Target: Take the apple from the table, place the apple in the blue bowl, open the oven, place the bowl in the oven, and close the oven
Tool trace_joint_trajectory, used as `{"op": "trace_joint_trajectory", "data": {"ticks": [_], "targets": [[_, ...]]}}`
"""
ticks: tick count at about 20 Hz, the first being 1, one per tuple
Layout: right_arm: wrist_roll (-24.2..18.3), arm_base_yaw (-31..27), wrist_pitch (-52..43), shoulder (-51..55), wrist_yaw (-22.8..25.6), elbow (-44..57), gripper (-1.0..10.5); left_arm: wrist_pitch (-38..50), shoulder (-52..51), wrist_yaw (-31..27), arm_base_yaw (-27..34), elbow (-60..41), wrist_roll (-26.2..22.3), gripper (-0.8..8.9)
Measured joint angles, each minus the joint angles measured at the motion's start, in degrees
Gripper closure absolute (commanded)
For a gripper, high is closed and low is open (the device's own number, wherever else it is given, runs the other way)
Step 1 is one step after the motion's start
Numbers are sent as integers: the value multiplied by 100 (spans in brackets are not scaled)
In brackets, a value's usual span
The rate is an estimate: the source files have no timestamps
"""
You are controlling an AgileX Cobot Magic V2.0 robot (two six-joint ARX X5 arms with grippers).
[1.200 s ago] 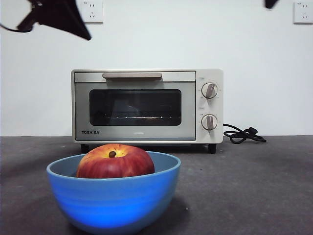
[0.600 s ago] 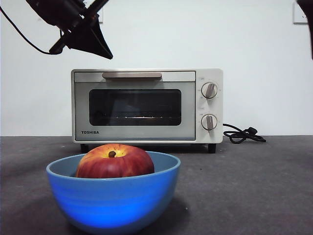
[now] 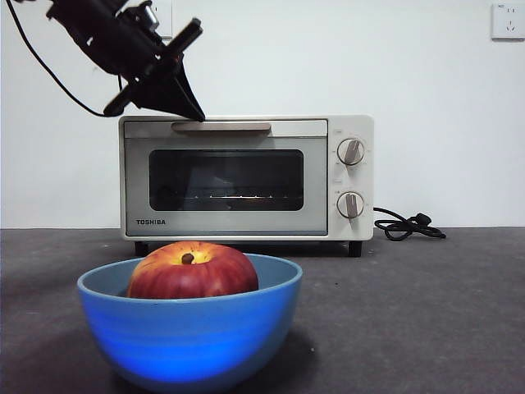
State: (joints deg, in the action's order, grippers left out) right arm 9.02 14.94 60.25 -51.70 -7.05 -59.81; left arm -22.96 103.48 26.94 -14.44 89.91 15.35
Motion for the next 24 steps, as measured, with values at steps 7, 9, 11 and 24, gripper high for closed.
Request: {"op": "trace_joint_trajectory", "data": {"ticks": [7,9,11,24], "targets": [[35,0,181,365,-7,0,958,-291,85,-234,-125,155,2,819],[70,0,181,350,-33,0,958,-503,48,-422,-240,188,-168,819],[85,0,181,352,-48,0,958,-671,24,-496,-345,192,-341,819],[85,0,166,352,-46,0,958,-1495,-271,-1355,-796,0,-905,820]]}}
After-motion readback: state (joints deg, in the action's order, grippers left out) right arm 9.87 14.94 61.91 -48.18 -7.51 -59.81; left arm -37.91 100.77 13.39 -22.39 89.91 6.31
